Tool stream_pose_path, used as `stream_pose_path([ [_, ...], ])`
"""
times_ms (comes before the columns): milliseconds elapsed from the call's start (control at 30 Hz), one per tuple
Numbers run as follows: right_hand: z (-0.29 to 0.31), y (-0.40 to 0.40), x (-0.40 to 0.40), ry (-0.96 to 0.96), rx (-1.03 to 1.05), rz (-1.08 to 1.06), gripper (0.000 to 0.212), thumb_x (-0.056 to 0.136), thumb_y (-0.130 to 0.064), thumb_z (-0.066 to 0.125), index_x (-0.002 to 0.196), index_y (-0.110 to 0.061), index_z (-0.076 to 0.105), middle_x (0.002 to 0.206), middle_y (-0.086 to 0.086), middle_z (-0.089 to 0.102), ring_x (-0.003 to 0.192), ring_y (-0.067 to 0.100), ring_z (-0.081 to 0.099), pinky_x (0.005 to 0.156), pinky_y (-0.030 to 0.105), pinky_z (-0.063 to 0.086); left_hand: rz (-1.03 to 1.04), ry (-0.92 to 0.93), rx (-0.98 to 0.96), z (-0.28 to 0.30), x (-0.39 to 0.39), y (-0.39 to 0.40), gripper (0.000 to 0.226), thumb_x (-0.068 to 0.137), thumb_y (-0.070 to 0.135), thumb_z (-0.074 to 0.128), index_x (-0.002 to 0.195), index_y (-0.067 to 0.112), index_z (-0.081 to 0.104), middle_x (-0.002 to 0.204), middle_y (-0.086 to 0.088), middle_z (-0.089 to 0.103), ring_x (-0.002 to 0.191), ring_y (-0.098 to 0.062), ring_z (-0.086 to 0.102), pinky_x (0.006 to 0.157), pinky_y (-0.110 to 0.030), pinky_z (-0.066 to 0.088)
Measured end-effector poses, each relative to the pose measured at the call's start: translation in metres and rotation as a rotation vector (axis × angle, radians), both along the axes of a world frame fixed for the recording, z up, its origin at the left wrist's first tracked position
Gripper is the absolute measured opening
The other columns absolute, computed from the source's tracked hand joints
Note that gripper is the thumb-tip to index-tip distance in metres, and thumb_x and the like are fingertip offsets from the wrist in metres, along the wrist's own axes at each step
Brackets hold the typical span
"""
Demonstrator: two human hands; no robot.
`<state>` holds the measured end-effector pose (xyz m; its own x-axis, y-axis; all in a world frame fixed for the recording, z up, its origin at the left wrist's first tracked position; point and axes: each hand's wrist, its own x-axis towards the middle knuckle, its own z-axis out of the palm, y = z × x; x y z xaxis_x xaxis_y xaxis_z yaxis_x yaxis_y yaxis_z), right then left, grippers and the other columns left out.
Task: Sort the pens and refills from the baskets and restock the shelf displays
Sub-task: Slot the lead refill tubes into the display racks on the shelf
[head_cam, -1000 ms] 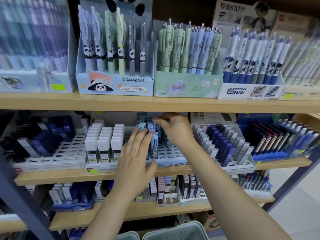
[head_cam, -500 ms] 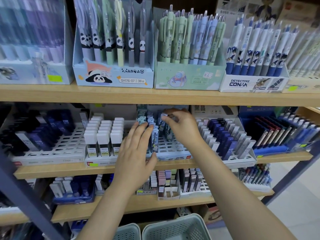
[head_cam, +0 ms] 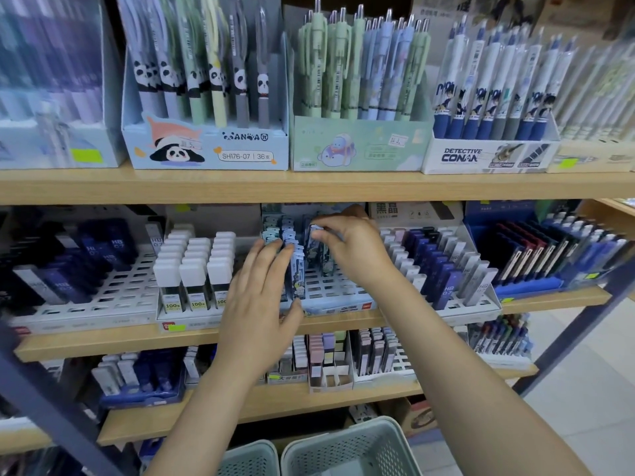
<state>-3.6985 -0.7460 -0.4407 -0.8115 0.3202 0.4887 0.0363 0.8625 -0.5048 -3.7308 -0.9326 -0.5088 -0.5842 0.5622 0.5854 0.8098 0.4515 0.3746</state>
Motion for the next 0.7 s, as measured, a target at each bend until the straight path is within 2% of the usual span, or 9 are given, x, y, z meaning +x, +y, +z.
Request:
stream_pose_path([
  [133, 0.0, 0.0, 0.001, 0.006, -0.003, 0.004, 0.027, 0.099, -0.028, 0.061, 0.12, -0.017, 0.072, 0.119, 0.003, 0.072, 0.125, 0.031, 0.052, 0.108, 0.041, 0.032, -0.002, 0.004, 0.002, -0.001, -0.001, 0.0, 0.075, 0.091, 0.023, 0.064, 0.157, 0.019, 0.027, 0.162, 0.002, 0.024, 0.154, -0.02, 0.011, 0.123, -0.045, 0.02],
  [333, 0.002, 0.001, -0.002, -0.007, -0.026, -0.007, 0.026, 0.099, -0.031, 0.06, 0.11, -0.012, 0.073, 0.097, 0.006, 0.071, 0.11, 0.033, 0.054, 0.098, 0.044, 0.042, -0.003, 0.007, 0.002, -0.002, -0.001, 0.0, 0.075, 0.091, 0.023, 0.063, 0.157, 0.018, 0.027, 0.163, 0.002, 0.023, 0.155, -0.018, 0.008, 0.123, -0.042, 0.017],
  [400, 0.004, 0.001, -0.005, -0.042, 0.01, -0.03, 0.03, 0.1, -0.033, 0.058, 0.107, -0.009, 0.073, 0.097, 0.012, 0.072, 0.106, 0.034, 0.056, 0.098, 0.042, 0.042, -0.004, 0.005, 0.002, -0.002, -0.001, 0.0, 0.075, 0.091, 0.023, 0.063, 0.157, 0.018, 0.027, 0.163, 0.002, 0.023, 0.155, -0.018, 0.008, 0.123, -0.043, 0.017],
  [500, 0.005, -0.002, -0.006, -0.016, 0.042, -0.024, 0.027, 0.1, -0.032, 0.059, 0.112, -0.012, 0.073, 0.1, 0.012, 0.073, 0.113, 0.034, 0.053, 0.099, 0.044, 0.041, 0.001, 0.009, 0.0, -0.002, -0.002, 0.001, 0.075, 0.09, 0.024, 0.061, 0.156, 0.019, 0.027, 0.163, 0.002, 0.023, 0.155, -0.018, 0.009, 0.123, -0.043, 0.017],
  [700, 0.006, -0.001, -0.009, -0.064, -0.049, -0.059, 0.033, 0.1, -0.037, 0.057, 0.104, -0.008, 0.073, 0.094, 0.012, 0.071, 0.098, 0.031, 0.058, 0.092, 0.039, 0.044, 0.009, 0.022, 0.005, -0.002, -0.001, 0.001, 0.075, 0.09, 0.022, 0.065, 0.156, 0.017, 0.029, 0.162, 0.001, 0.025, 0.154, -0.018, 0.011, 0.122, -0.041, 0.017],
])
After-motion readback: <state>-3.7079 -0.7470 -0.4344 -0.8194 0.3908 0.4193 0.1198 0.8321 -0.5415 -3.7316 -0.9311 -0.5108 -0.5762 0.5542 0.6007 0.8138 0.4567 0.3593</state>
